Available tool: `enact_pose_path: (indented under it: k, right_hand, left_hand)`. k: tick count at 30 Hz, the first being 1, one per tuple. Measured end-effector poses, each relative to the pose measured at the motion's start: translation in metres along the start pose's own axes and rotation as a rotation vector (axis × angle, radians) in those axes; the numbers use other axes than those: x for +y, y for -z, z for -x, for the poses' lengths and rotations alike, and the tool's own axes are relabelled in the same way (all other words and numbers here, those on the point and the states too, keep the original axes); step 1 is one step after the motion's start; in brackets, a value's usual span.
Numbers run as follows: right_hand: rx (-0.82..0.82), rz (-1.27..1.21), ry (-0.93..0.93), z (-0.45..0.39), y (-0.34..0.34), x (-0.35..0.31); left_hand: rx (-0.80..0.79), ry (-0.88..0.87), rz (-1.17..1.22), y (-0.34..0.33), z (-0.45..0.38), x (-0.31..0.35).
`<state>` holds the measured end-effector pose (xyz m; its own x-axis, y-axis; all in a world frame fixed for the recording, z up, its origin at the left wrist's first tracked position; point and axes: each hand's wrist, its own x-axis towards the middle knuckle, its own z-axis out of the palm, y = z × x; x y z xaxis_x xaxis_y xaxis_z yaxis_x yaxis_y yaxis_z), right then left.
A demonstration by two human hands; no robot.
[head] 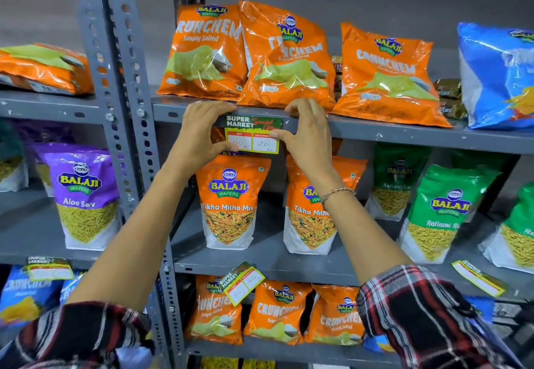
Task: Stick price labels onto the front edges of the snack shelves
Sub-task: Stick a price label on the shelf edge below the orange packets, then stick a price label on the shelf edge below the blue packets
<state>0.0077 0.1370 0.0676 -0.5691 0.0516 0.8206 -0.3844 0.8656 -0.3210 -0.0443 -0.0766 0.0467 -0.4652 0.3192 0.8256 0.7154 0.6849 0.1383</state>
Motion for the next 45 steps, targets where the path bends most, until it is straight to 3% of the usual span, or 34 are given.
enact_pose_path:
  k: [6,13,22,28,31,39,45]
  right_hand:
    - [-0.055,-0.141,0.016,0.003,0.011,0.009]
    - [0.100,-0.238,0.017,0.021,0.054,0.049]
    - [0.340,-0.143,-0.206,0.046,0.205,0.204]
    - [0.461,-0.072,-0.332,0.059,0.322,0.329]
    - [0.411,-0.039,-0.339,0.061,0.357,0.374]
    - [-0.021,0.090,-0.192,0.021,0.375,0.403]
    - [-0.026,0.169,-0.135,0.007,0.374,0.399]
  left_hand:
    - [0.010,0.057,0.038,0.006,-0.004,0.014]
    - [0.311,-0.006,0.135,-0.031,-0.026,0.103]
    - [0.194,-0.256,0.258,-0.155,-0.087,0.295]
    - [0.062,-0.242,0.241,-0.241,-0.129,0.426]
    - [0.015,-0.097,0.257,-0.268,-0.136,0.464]
    - [-0.021,0.307,0.150,-0.297,-0.119,0.487]
    - [0.041,0.478,0.444,-0.304,-0.111,0.496]
